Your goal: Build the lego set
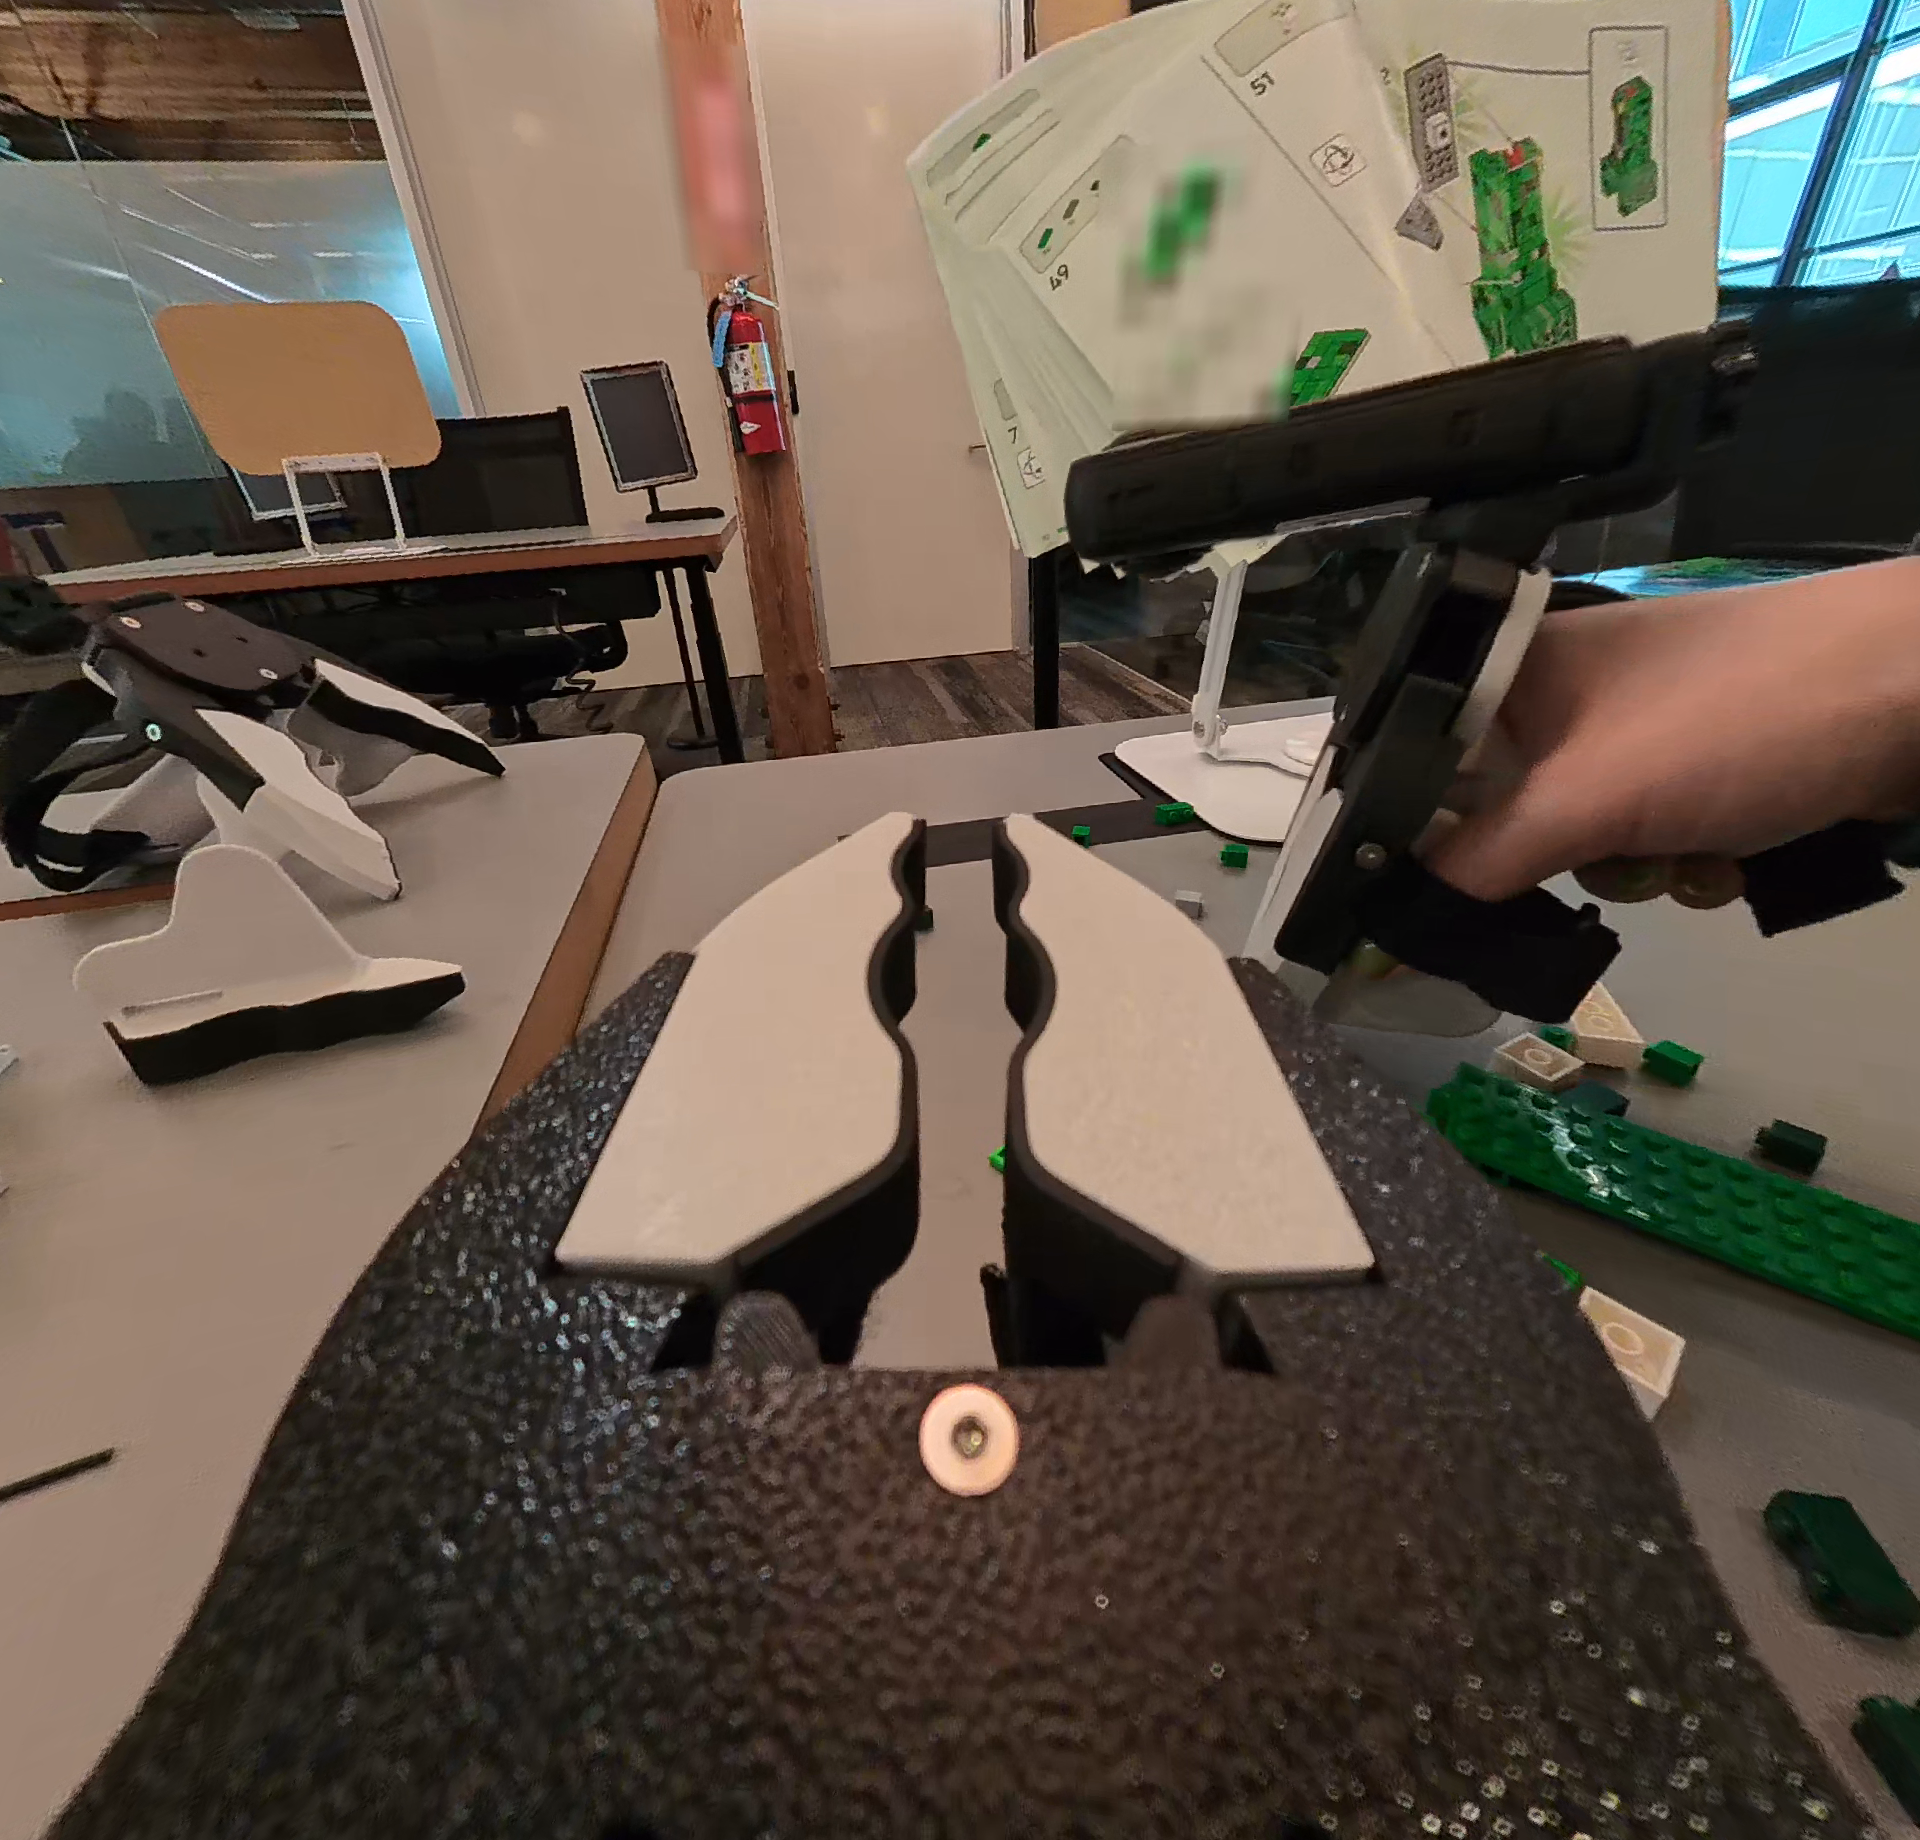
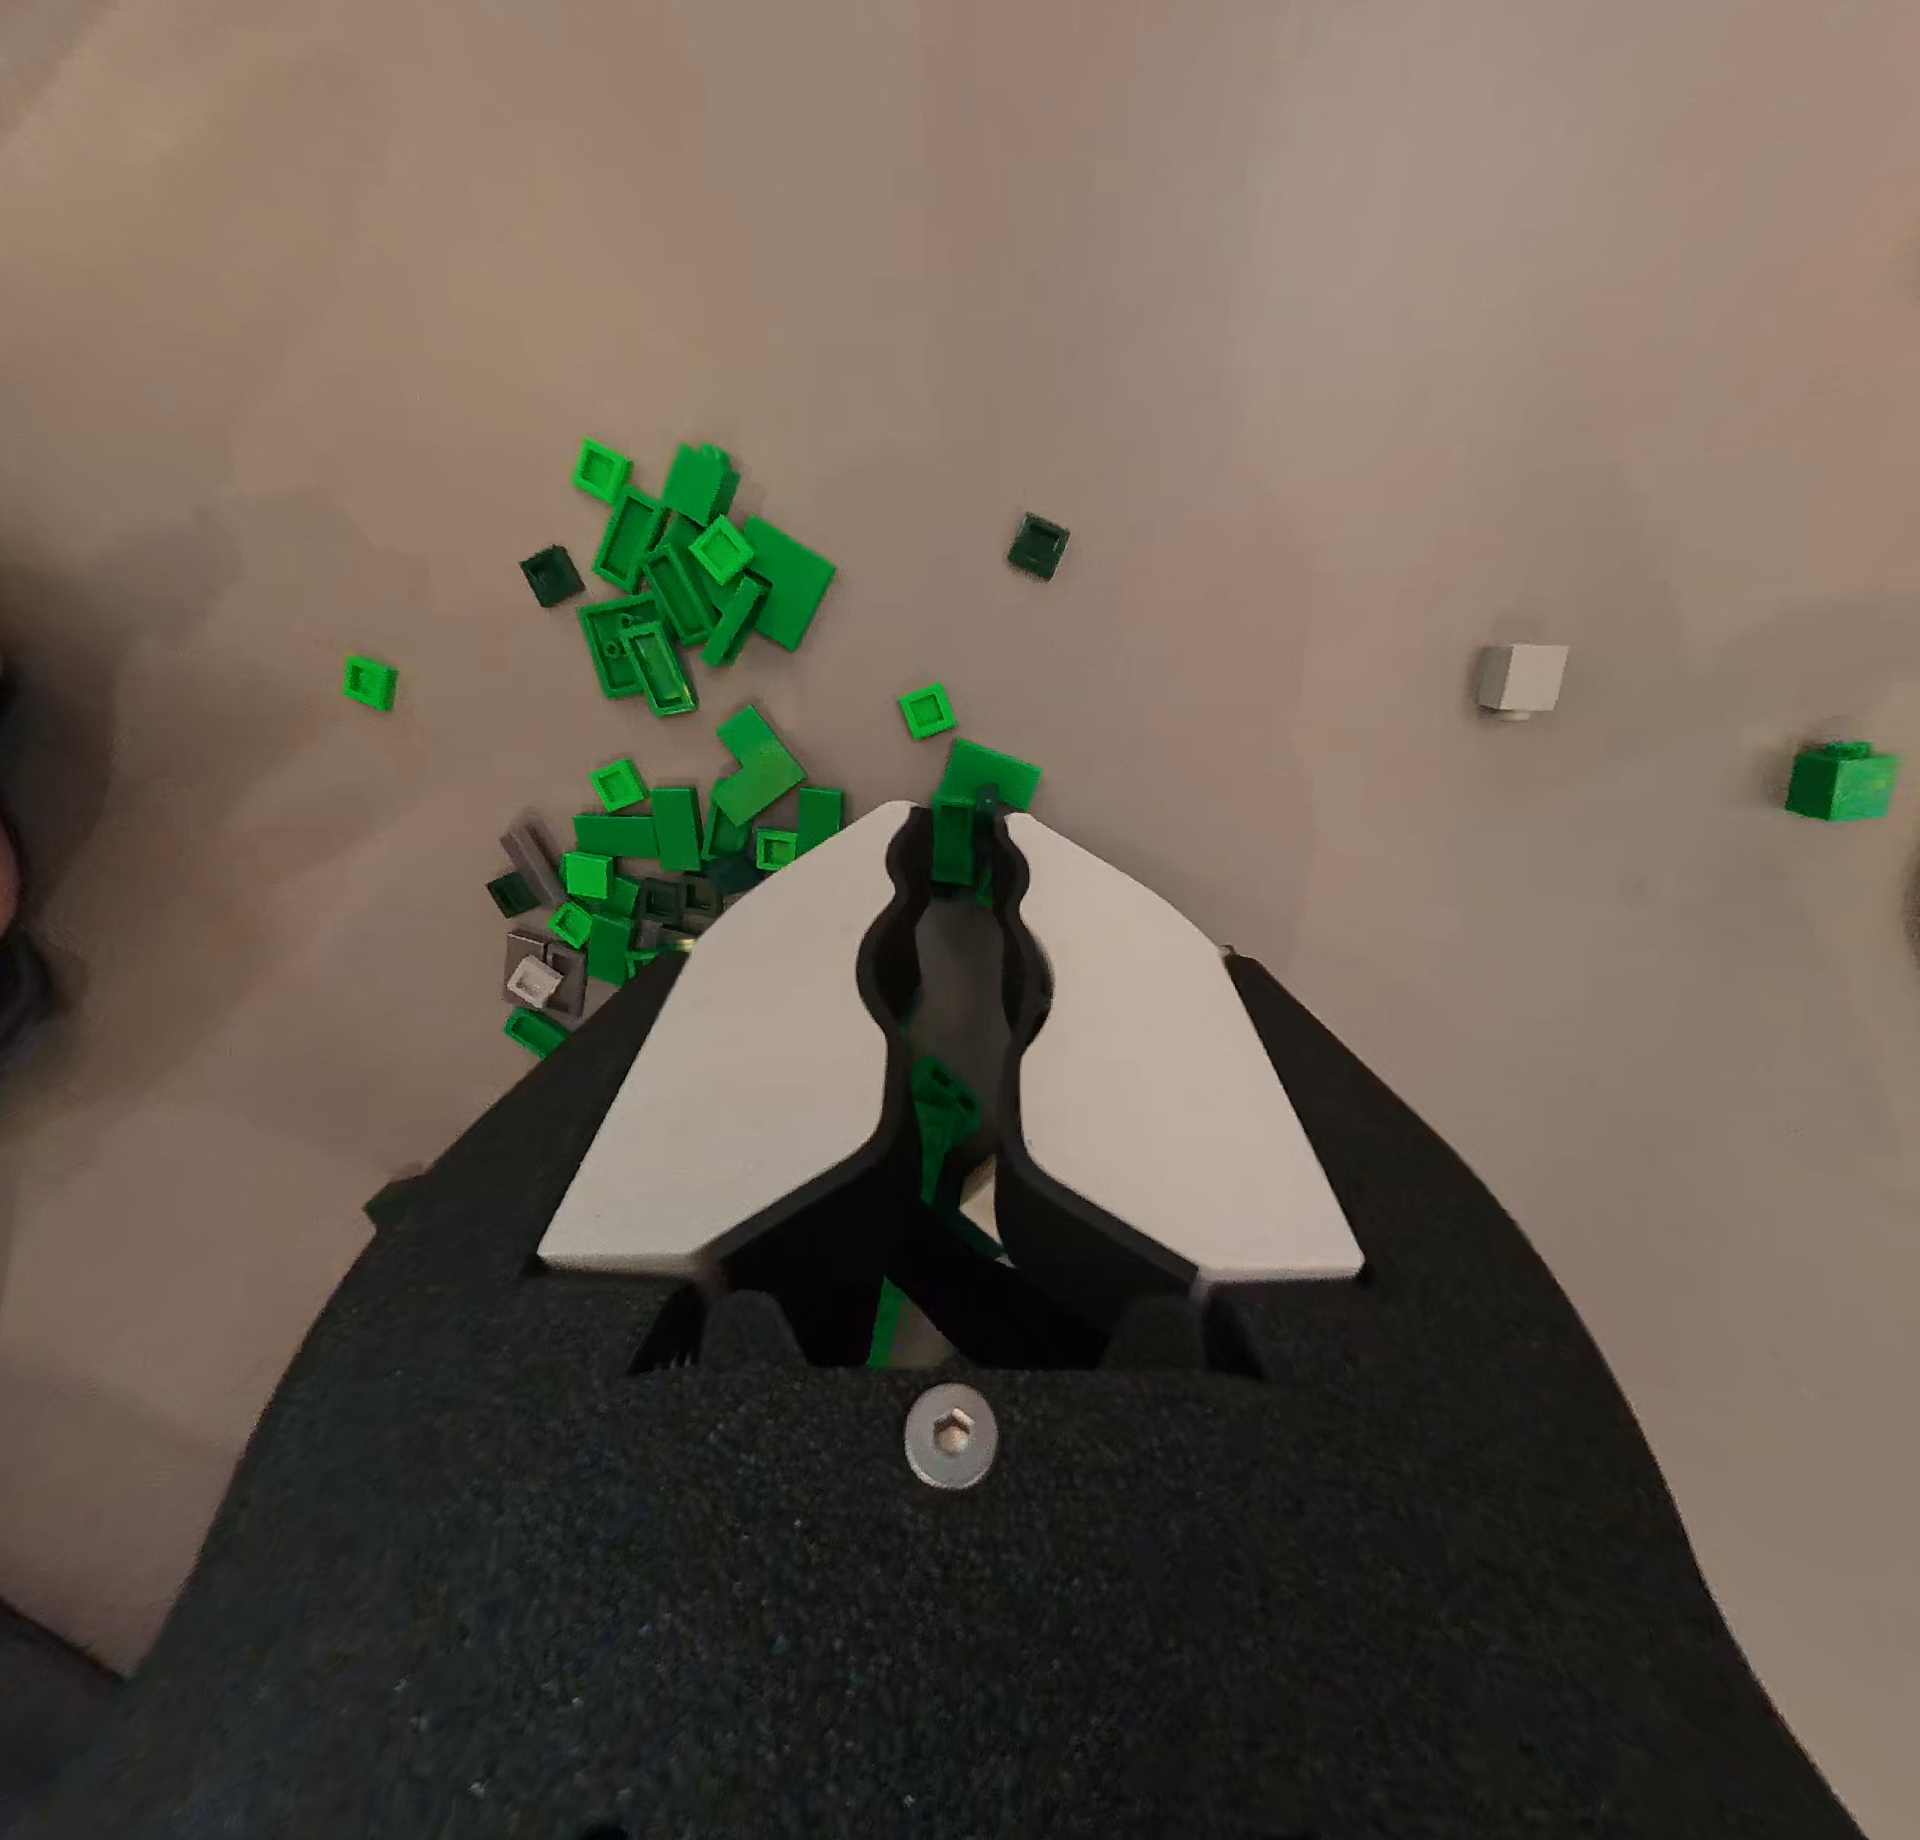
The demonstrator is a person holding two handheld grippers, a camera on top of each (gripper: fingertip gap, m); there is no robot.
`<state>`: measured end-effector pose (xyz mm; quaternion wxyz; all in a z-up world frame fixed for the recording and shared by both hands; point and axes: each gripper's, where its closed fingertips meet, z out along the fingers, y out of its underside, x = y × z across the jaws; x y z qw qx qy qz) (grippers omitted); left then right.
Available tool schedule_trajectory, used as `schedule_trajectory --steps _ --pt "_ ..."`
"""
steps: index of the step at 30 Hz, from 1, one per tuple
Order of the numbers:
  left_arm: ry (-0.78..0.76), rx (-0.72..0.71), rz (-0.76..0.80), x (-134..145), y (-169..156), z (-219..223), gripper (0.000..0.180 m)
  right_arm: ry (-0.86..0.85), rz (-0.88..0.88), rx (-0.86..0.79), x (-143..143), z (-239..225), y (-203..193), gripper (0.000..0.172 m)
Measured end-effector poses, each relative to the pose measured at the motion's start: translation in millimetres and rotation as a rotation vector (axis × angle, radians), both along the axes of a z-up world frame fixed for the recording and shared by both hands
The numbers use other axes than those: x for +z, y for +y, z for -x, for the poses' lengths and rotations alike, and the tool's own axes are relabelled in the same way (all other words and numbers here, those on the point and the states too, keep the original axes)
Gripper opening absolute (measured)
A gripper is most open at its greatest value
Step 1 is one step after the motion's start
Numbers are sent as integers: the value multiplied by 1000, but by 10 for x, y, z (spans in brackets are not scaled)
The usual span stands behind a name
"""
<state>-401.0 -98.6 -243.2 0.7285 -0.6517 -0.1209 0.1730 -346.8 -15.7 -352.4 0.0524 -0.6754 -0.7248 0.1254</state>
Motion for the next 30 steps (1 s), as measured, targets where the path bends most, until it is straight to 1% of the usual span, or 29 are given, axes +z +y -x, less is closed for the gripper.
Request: schedule_trajectory --steps 1,2,3,5,8,9,11,14,19,23,30 --pt "-3 -2 -1 1 0 2 11 15 -12 12 25 10 -1 10" --pt "-4 -4 0 0 4 3 11 34 -18 28 56 9 -2 1" --pt "-4 -4 2 -3 2 0 11 81 -13 53 106 34 -14 0" --pt "7 -26 -3 8 13 -39 12 165 21 92 246 -4 -61 0" --pt "45 -118 -27 67 76 -204 15 315 117 119 504 -137 -131 0" --pt "62 -135 -25 75 98 -259 16 361 119 115 575 -188 -104 0" --pt "94 -117 2 58 124 -300 16 415 81 114 639 -303 -14 0" --pt "121 -88 24 48 112 -319 13 411 29 129 593 -475 78 0" --pt "103 -50 2 69 25 -252 10 462 8 171 606 -625 6 0" --pt "66 -43 -12 57 11 -200 9 437 -13 203 536 -675 -40 0" --pt "56 -49 -9 44 10 -193 7 411 -35 229 462 -672 -56 0"
